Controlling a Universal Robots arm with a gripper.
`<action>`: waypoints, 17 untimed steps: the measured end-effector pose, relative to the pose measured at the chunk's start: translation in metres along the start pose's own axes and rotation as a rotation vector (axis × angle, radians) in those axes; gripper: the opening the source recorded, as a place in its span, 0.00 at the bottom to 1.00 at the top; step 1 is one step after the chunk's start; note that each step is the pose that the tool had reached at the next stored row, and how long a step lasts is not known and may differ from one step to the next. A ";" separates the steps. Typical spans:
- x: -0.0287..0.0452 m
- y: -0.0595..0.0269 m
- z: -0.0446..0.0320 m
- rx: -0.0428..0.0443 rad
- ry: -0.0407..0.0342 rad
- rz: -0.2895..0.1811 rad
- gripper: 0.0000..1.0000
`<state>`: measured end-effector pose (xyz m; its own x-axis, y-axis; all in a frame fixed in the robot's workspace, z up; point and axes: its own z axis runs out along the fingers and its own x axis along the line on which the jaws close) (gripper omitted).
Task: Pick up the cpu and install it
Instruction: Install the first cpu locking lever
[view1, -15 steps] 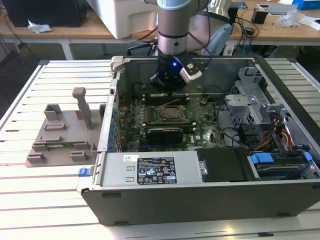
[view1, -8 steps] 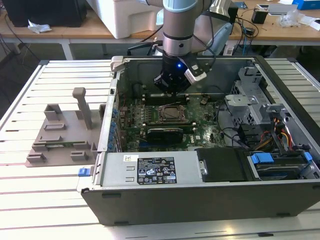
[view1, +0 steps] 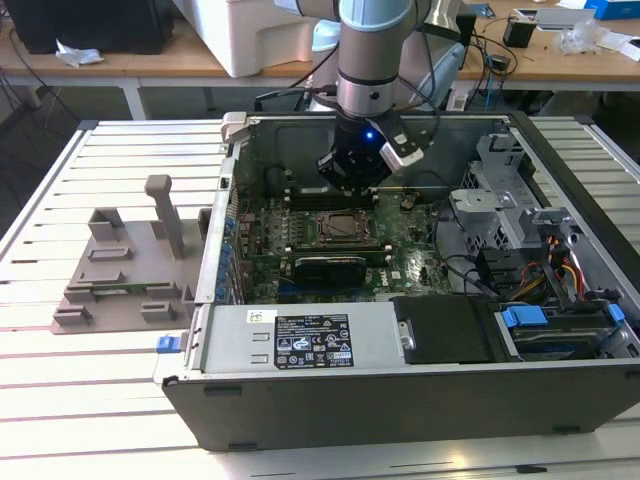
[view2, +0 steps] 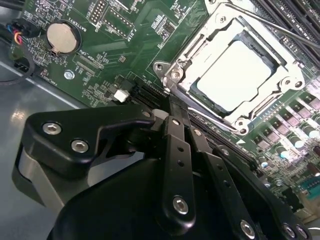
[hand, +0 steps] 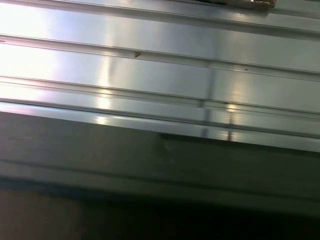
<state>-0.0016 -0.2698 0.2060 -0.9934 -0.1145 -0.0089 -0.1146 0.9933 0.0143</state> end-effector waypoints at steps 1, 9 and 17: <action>-0.0002 -0.0002 0.0004 -0.0001 0.0000 0.000 0.11; -0.0003 -0.0016 0.0045 0.0000 0.0000 0.000 0.11; -0.0006 0.0004 0.0019 -0.0002 -0.0002 -0.006 0.11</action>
<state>-0.0010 -0.2693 0.2041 -0.9926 -0.1208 -0.0092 -0.1209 0.9926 0.0145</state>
